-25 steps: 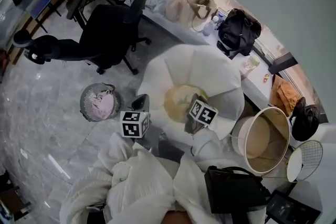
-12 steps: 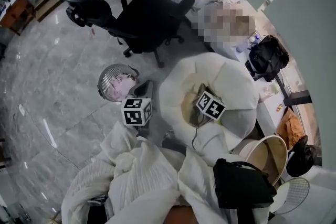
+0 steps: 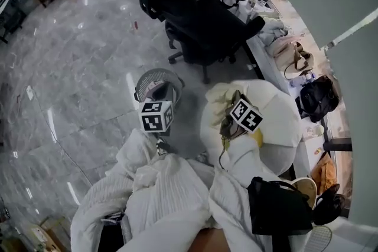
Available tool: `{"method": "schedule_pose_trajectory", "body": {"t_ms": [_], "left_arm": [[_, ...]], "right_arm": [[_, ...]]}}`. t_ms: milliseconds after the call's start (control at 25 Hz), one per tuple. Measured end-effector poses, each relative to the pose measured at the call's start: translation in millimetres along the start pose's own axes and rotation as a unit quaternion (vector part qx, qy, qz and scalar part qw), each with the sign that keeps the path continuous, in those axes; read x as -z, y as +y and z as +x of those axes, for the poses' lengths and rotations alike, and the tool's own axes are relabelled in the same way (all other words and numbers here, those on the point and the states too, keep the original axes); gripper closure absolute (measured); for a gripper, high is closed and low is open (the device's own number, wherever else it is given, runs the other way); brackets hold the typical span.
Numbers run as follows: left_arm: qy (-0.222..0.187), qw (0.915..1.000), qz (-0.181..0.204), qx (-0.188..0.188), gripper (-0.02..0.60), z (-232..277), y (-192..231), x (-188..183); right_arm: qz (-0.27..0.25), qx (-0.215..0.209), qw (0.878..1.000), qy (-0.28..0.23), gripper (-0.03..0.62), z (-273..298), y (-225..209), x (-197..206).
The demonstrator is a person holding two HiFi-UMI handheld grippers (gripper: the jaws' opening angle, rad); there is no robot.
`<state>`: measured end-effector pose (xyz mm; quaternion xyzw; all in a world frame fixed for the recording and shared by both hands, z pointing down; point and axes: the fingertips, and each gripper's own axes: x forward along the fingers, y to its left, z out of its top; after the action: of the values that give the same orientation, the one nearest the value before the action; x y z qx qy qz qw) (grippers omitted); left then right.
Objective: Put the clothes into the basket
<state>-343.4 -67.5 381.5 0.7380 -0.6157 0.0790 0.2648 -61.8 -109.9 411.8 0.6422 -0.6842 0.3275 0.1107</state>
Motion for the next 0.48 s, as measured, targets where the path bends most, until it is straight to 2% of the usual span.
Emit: {"method": "schedule_pose_trajectory", "body": {"t_ms": [160,280,480], "left_arm": [[-0.018,0.9993,-0.022,-0.025,0.575,-14,52,-15],[-0.025,0.9985,-0.028,-0.039,0.575,-26,92,-23],[-0.022,0.9969,-0.038,-0.065,0.575,-55,158,-18]], "right_arm": [[-0.033,-0.034,0.999,0.006,0.549,16,63,0],[-0.038,-0.057,0.998,0.007,0.549,27,112,3],[-0.051,-0.094,0.994,0.012,0.549,38,189,20]]}}
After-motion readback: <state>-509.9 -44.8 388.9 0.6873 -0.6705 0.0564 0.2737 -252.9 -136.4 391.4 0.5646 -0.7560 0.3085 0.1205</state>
